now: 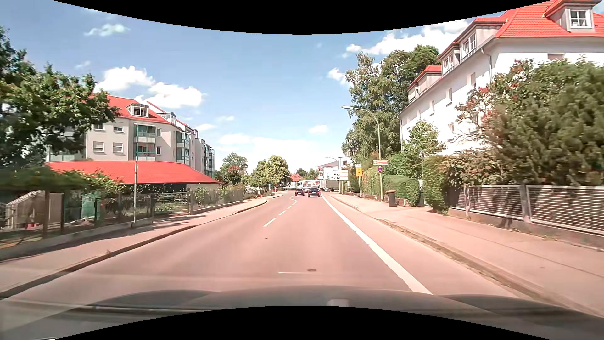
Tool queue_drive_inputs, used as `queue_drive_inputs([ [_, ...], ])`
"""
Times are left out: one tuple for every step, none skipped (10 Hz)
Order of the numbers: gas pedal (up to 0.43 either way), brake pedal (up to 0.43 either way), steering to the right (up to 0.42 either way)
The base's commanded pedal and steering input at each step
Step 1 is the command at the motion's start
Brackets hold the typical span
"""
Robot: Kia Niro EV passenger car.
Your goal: Follow the waypoints while adhering to traffic rules and regulations
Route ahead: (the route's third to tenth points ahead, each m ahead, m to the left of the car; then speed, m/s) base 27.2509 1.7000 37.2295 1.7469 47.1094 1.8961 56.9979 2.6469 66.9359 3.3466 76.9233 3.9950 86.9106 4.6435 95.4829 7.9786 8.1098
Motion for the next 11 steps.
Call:
queue_drive_inputs([
  [0.039,0.000,0.000],
  [0.059,0.000,0.000],
  [0.067,0.000,-0.001],
  [0.087,0.000,-0.001],
  [0.087,0.000,-0.002],
  [0.098,0.000,-0.002],
  [0.098,0.000,-0.002],
  [0.098,0.000,-0.002],
  [0.098,0.000,-0.003],
  [0.098,0.000,-0.003],
  [0.098,0.000,-0.004],
])
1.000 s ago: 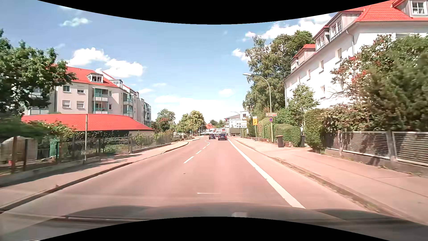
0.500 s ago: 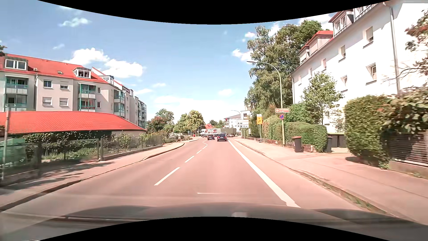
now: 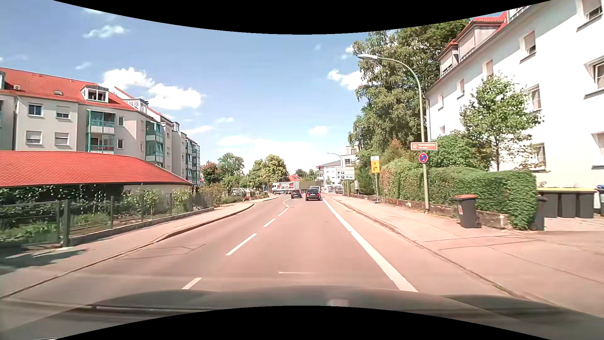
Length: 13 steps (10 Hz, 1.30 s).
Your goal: Follow the waypoints while adhering to traffic rules and regulations
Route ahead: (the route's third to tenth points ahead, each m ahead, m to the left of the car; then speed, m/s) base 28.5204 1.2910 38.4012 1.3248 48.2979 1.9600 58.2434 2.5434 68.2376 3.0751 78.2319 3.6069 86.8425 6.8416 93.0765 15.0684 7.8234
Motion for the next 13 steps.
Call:
queue_drive_inputs([
  [0.098,0.000,-0.005],
  [0.098,0.000,-0.006],
  [0.098,0.000,-0.007],
  [0.098,0.000,-0.007],
  [0.067,0.000,-0.008],
  [0.028,0.000,-0.010],
  [0.000,0.000,-0.011],
  [0.000,0.000,-0.012],
  [0.000,0.000,-0.013],
  [0.000,0.000,-0.014],
  [0.000,0.000,-0.015],
  [0.000,0.000,-0.016],
  [0.000,0.000,-0.017],
])
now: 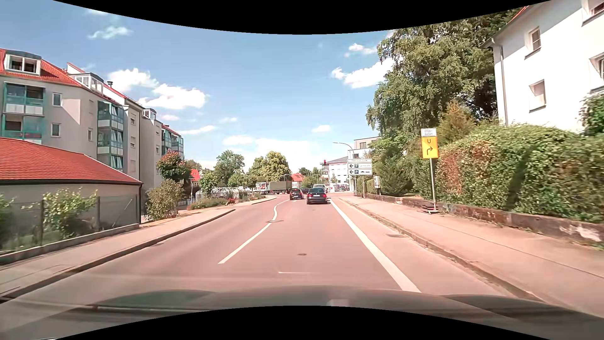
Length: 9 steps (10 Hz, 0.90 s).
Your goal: Follow the waypoints while adhering to traffic rules and regulations
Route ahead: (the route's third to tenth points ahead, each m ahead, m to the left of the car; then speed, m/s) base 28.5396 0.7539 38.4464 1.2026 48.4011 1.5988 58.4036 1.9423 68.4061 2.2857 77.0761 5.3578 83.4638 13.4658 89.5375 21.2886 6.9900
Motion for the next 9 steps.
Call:
queue_drive_inputs([
  [0.000,0.000,-0.019],
  [0.000,0.000,-0.022],
  [0.000,0.000,-0.024],
  [0.000,0.000,-0.026],
  [0.000,0.000,-0.028],
  [0.000,0.000,-0.030],
  [0.000,0.000,-0.032],
  [0.000,0.000,-0.035],
  [0.000,0.000,-0.037],
])
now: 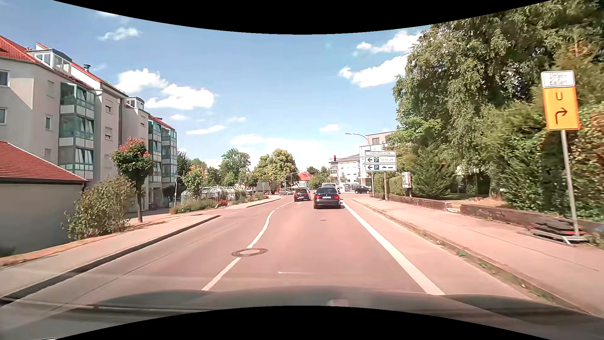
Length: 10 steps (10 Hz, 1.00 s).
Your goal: Follow the waypoints while adhering to traffic rules and regulations
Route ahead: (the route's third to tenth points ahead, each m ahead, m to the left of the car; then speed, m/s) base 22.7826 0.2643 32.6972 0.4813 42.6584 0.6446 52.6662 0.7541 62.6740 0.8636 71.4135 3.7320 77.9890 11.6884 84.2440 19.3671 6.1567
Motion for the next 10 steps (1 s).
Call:
queue_drive_inputs([
  [0.000,0.000,-0.039],
  [0.000,0.000,-0.041],
  [0.000,0.000,-0.042],
  [0.000,0.000,-0.043],
  [0.000,0.000,-0.043],
  [0.000,0.000,-0.044],
  [0.000,0.000,-0.044],
  [0.000,0.000,-0.044],
  [0.000,0.000,-0.044],
  [0.000,0.000,-0.044],
])
